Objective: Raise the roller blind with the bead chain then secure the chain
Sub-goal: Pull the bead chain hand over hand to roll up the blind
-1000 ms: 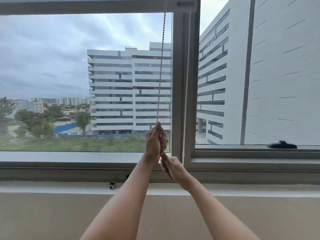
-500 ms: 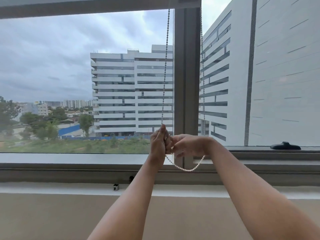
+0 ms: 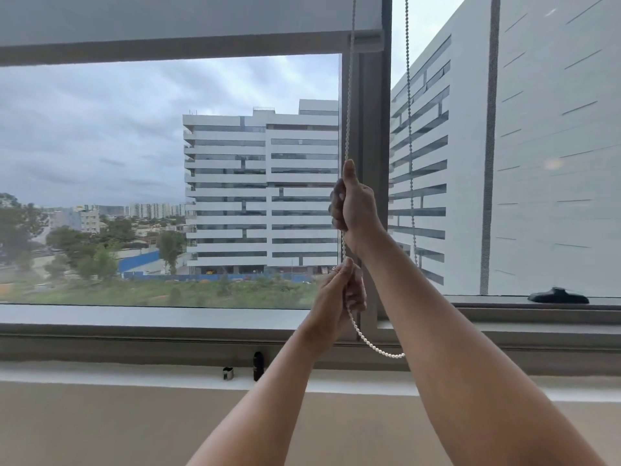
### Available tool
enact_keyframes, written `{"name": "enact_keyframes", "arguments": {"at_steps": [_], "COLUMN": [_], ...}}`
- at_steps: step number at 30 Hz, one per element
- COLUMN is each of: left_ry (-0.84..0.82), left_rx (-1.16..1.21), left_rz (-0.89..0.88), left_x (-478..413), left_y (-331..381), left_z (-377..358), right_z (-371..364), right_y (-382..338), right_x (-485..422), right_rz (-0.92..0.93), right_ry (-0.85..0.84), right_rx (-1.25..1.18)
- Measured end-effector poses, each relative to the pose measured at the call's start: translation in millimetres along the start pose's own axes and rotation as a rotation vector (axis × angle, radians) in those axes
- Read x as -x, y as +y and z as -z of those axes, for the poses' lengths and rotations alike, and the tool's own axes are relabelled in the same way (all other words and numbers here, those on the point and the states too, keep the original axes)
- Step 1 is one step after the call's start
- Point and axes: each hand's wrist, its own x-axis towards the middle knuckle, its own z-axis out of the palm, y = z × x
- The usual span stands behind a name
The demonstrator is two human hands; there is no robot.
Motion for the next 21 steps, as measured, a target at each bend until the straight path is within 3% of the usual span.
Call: {"name": "enact_keyframes", "arguments": {"at_steps": [3, 9, 14, 21], "left_ry": [-0.038, 0.124, 0.187, 0.228], "left_rx": [-0.068, -0.097, -0.220, -0.165], "left_rz": [0.062, -0.147, -0.179, -0.261], "left_x": [-8.2, -55.0, -85.6, -95.0], "left_y": [14.1, 121.9, 190.8, 199.8], "left_z": [13.6, -1.7, -48.4, -65.6], "right_z": [-0.3, -5.1, -14.2, -13.1], "right_y": [-2.7, -2.6, -1.0, 1.8], "right_x": [1.5, 2.8, 2.6, 1.3], "right_rz": [0.026, 0.074, 0.050, 0.048], "right_ry": [-0.012, -0.034, -0.053, -0.068], "right_rx": [-0.006, 0.026, -0.011, 0.002]}}
